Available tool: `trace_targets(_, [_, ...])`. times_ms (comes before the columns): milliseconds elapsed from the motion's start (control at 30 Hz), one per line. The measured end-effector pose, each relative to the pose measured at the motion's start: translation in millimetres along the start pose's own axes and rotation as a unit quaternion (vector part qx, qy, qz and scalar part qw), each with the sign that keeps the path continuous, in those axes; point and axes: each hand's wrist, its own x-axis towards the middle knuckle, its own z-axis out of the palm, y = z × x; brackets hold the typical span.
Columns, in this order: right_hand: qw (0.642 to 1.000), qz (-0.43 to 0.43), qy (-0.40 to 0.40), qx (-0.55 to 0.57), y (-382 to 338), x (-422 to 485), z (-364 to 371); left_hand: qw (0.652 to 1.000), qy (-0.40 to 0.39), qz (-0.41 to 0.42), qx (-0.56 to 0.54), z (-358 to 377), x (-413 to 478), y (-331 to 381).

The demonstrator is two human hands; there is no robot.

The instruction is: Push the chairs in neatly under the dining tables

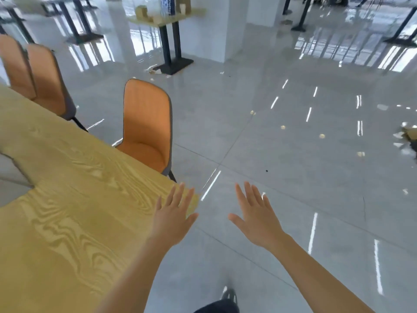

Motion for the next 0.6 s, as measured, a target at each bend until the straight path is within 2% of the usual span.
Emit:
trace_targets(333, [0.992, -0.128, -0.016, -0.006, 72, 218, -92, 0.993, 0.025, -0.109, 0.025, -41, 178, 25])
trace_targets(433, [0.976, -0.215, -0.026, -0.026, 109, 347, -135, 0.978, 0.049, -0.205, -0.013, -50, 286, 43])
trace_targets(600, [0.967, -0.248, -0.046, -0.046, 102, 369, -146, 0.97, 0.017, -0.243, -0.009, -56, 298, 30])
